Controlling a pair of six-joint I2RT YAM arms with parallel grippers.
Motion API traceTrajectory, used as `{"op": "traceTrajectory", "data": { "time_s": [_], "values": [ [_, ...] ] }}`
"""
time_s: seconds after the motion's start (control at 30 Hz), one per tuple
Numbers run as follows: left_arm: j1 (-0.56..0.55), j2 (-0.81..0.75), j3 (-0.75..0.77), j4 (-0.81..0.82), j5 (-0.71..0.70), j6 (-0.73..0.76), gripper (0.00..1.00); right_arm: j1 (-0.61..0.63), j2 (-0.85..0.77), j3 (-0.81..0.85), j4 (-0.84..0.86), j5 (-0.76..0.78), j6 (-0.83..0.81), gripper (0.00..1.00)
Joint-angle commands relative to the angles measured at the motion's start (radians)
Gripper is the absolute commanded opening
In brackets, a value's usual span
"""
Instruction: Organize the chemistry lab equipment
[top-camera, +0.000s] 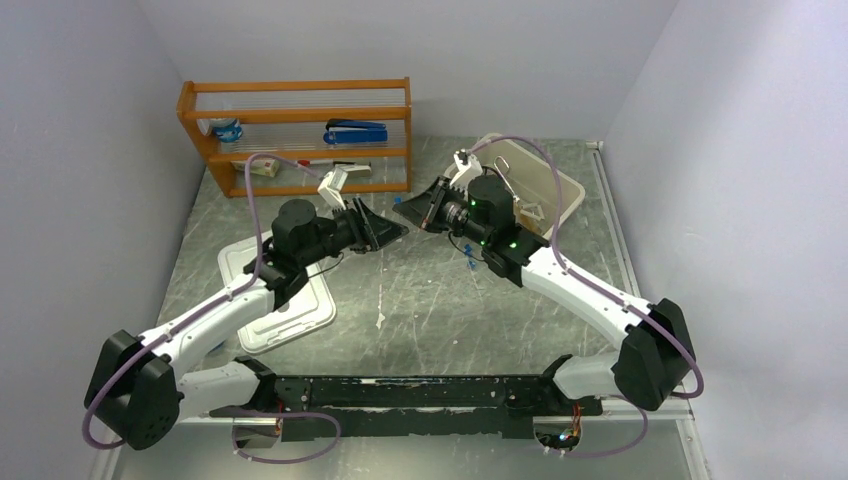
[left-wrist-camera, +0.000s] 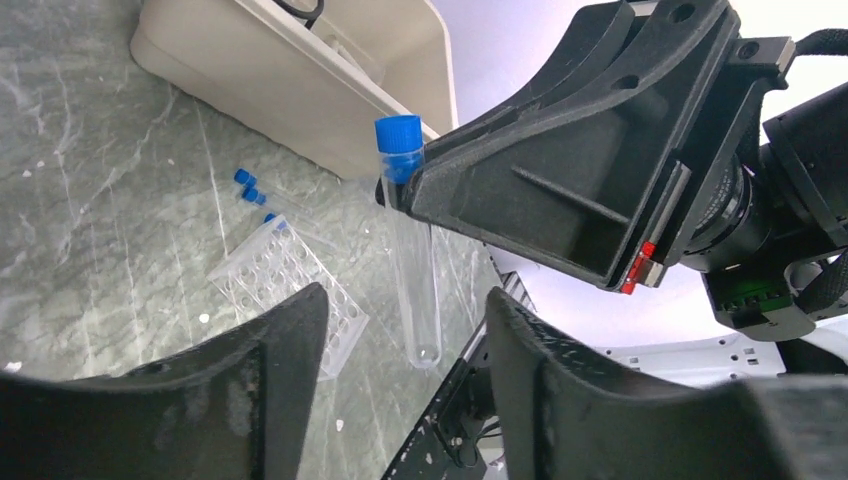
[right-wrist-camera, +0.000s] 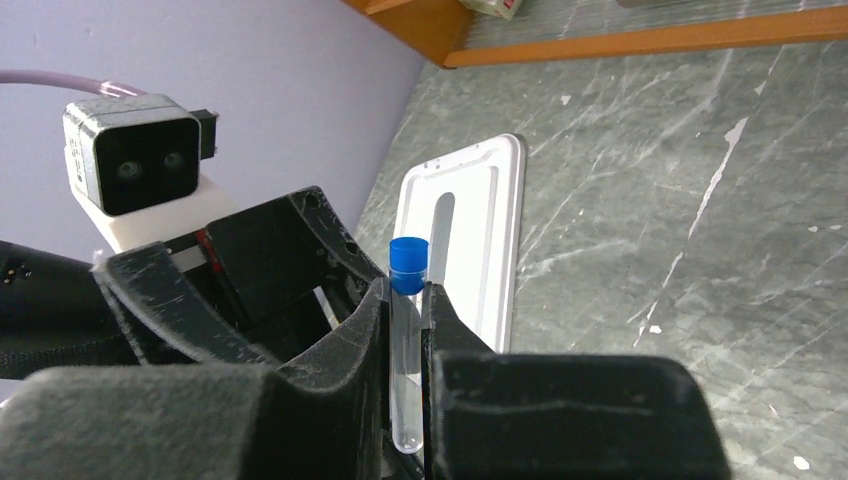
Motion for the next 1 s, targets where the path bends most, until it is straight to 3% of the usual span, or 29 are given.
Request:
{"op": "traceTrajectory", "data": {
  "time_s": [0.0, 0.1, 0.33, 0.5, 0.63, 0.8, 0.9, 0.97],
  "values": [
    [-0.018, 0.027, 0.005, 0.12, 0.035, 0.027, 0.57, -0.011, -0.031, 0.002, -0.007, -0.043, 0.025, 0.01],
    [-0.022, 0.03, 0.007, 0.134, 0.041, 0.067, 0.42, -0.021, -0.032, 0.017, -0.053, -0.067, 0.004, 0.04],
    [-0.023, -0.015, 0.022, 0.041, 0.019, 0.241, 0.06, -0.037, -0.047, 0.079, -0.204, -0.145, -0.071, 0.3],
    [-0.024, -0.01, 0.044, -0.006, 0.086, 0.324, 0.05, -0.064, -0.045, 0.089, -0.189, -0.232, -0.034, 0.3],
    [-0.024, -0.018, 0.071, -0.057, 0.116, 0.4, 0.05, -0.078, -0.018, 0.141, -0.263, -0.245, -0.064, 0.39],
    [-0.024, -0.022, 0.107, -0.095, 0.143, 0.461, 0.05, -0.08, 0.033, 0.225, -0.391, -0.301, -0.13, 0.41],
    [-0.024, -0.02, 0.133, -0.151, 0.155, 0.518, 0.05, -0.08, 0.047, 0.238, -0.427, -0.318, -0.146, 0.4],
    [-0.025, -0.013, 0.177, -0.228, 0.142, 0.568, 0.05, -0.081, 0.043, 0.241, -0.431, -0.321, -0.143, 0.31]
  ]
}}
